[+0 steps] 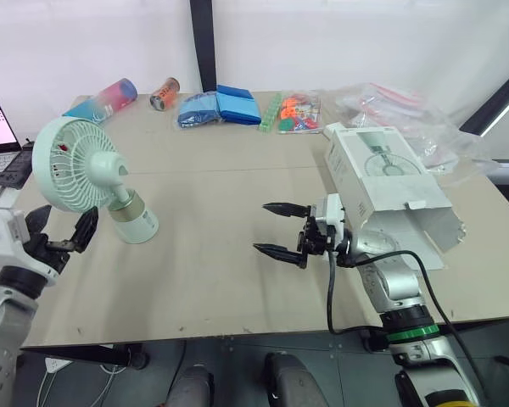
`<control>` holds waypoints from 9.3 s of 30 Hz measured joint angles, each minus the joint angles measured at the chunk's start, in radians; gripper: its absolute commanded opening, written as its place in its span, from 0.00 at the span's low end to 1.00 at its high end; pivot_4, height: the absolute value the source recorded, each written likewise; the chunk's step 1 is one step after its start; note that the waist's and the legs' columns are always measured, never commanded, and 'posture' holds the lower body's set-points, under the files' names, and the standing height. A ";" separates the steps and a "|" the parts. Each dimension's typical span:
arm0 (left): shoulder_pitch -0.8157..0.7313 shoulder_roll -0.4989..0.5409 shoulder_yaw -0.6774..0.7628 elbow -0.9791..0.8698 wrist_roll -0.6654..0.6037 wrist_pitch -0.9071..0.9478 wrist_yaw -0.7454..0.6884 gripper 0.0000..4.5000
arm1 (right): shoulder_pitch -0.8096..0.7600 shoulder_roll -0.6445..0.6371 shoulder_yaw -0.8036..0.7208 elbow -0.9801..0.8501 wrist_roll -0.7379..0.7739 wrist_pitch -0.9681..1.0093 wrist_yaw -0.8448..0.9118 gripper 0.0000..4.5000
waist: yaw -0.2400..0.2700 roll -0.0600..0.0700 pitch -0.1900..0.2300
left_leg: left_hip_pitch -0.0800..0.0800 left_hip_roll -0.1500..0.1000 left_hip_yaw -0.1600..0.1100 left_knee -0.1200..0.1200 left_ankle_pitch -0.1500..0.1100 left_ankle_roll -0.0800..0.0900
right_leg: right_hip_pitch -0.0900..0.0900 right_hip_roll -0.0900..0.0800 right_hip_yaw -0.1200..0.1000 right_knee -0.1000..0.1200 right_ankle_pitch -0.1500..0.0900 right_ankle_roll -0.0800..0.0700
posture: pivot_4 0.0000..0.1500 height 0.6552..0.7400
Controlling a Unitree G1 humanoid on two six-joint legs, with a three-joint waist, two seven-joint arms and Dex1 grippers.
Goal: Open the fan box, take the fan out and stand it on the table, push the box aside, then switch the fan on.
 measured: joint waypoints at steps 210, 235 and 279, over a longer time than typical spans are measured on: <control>-0.424 0.155 -0.312 0.145 -0.129 0.235 -0.571 0.99 | -0.158 -0.085 -0.047 -0.252 0.178 0.603 -0.135 0.08 | -0.020 -0.002 -0.001 | -0.017 0.000 -0.002 0.002 0.003 -0.004 | -0.017 0.000 -0.003 0.003 0.006 -0.001 | 1.00 1.00; -0.196 0.097 -0.605 0.128 0.179 0.010 -0.631 0.01 | -0.009 -0.165 0.064 -0.253 0.146 0.375 0.178 0.08 | -0.018 -0.002 -0.001 | -0.016 0.000 -0.002 0.002 0.003 -0.004 | -0.016 -0.001 -0.003 0.003 0.006 -0.002 | 1.00 1.00; -0.230 0.025 -0.711 0.137 0.264 0.003 -0.639 0.01 | -0.008 -0.185 0.085 -0.265 0.112 0.311 0.194 0.08 | -0.017 -0.002 -0.001 | -0.013 0.000 -0.002 0.003 0.003 -0.004 | -0.013 -0.001 -0.003 0.003 0.006 -0.002 | 1.00 1.00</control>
